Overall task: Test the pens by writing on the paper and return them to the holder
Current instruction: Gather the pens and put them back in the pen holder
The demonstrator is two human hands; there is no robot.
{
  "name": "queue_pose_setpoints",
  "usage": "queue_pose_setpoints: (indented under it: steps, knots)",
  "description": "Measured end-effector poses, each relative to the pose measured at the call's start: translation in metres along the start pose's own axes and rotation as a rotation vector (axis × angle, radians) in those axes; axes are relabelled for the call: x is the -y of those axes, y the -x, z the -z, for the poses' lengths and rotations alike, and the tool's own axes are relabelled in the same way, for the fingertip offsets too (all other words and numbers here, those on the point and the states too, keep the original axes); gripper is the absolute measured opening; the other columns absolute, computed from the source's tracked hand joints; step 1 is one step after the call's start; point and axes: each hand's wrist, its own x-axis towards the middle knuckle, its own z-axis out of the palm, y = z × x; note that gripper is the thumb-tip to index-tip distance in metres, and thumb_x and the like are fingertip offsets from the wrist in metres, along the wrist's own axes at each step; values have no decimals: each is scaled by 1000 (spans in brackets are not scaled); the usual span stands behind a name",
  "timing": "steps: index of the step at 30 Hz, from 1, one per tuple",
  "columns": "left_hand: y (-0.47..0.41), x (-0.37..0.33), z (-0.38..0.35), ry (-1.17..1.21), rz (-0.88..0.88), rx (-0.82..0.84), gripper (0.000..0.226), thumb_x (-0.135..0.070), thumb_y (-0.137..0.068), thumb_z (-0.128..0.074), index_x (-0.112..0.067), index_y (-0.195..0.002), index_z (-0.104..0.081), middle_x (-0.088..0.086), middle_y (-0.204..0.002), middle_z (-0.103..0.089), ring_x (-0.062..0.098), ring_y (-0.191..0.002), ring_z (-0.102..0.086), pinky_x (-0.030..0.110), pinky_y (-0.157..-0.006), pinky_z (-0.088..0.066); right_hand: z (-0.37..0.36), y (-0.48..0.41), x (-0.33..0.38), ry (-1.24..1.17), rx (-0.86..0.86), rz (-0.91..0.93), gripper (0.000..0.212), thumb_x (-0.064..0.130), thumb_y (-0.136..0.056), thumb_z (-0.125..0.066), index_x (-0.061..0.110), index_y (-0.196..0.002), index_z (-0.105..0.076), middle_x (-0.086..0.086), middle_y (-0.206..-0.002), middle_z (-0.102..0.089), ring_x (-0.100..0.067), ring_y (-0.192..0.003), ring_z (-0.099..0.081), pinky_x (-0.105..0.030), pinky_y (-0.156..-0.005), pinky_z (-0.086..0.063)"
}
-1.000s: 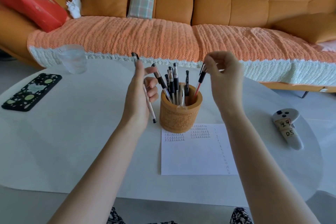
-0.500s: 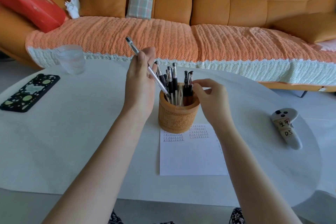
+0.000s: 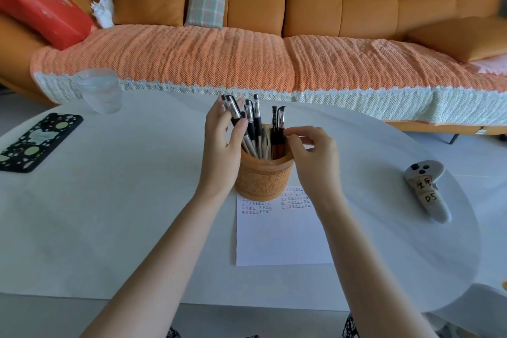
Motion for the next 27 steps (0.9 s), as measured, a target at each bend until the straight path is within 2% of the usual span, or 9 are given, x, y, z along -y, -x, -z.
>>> queue_pose_setpoints:
  steps: [2,5,6,10,13,16,19,23,27]
  knots:
    - [4,0,2,-18,8,17,43,-13,-95,-49,-24,-136,-40,0,-145,-34,13,-135,-34,40,-111,-33,-1,1,-1,-2,-6,7,20,7,-91,-52,16,-95,-68,1,-104,-58,-4,-93,-58,-14,-80,-45]
    - [6,-10,3,22,-3,67,72,-3,-91,-54,-27,-147,-15,-8,-154,-17,4,-136,-30,11,-108,-29,-2,3,-2,7,22,-11,20,19,-92,-57,19,-112,-62,7,-114,-48,-13,-116,-47,-27,-95,-41]
    - [4,-11,3,17,-8,78,79,-5,-90,-57,-29,-148,-8,-9,-155,-13,5,-139,-25,9,-107,-26,-2,4,-4,16,64,-26,32,27,-92,-58,20,-123,-55,7,-121,-45,-13,-124,-41,-30,-100,-38]
    - [-12,-12,0,-3,177,23,84,-33,-87,-63,-26,-150,-7,1,-154,-26,13,-139,-30,31,-113,-29,-5,9,-9,-17,364,-182,112,63,-64,-71,25,-150,-10,4,-154,-25,-12,-141,-24,-39,-114,-27]
    - [-21,-18,-5,-125,144,17,70,-27,-88,-63,-19,-145,-23,-2,-139,-47,6,-115,-50,9,-87,-39,-14,11,-19,-7,468,-229,143,66,-41,-82,32,-148,6,-2,-145,-43,-11,-133,-41,-41,-112,-31]
    - [-26,-20,-7,-197,40,53,51,-8,-91,-56,-17,-136,-33,1,-124,-58,7,-84,-58,6,-62,-45,-15,10,-26,15,414,-203,137,40,-52,-90,25,-149,7,-6,-117,-64,-9,-130,-40,-36,-112,-28]
    - [-27,-21,-7,-337,-91,112,45,-2,-93,-48,-18,-133,-37,3,-118,-60,14,-86,-61,18,-68,-49,-11,12,-21,22,358,-158,120,19,-64,-87,13,-150,-5,22,-75,-60,-5,-131,-35,-31,-111,-26]
    - [-22,-17,-11,-404,-110,172,43,2,-93,-44,-13,-132,-35,3,-135,-48,17,-115,-51,11,-83,-35,-14,13,-24,4,372,-131,119,25,-63,-87,17,-150,-6,4,-135,-49,-9,-134,-34,-31,-109,-31]
    - [-16,-5,-10,-387,-26,217,47,-7,-94,-47,-15,-137,-30,2,-142,-40,18,-124,-44,14,-91,-32,-15,13,-22,-15,379,-113,120,27,-64,-87,19,-150,-4,14,-138,-37,-8,-136,-32,-33,-110,-32]
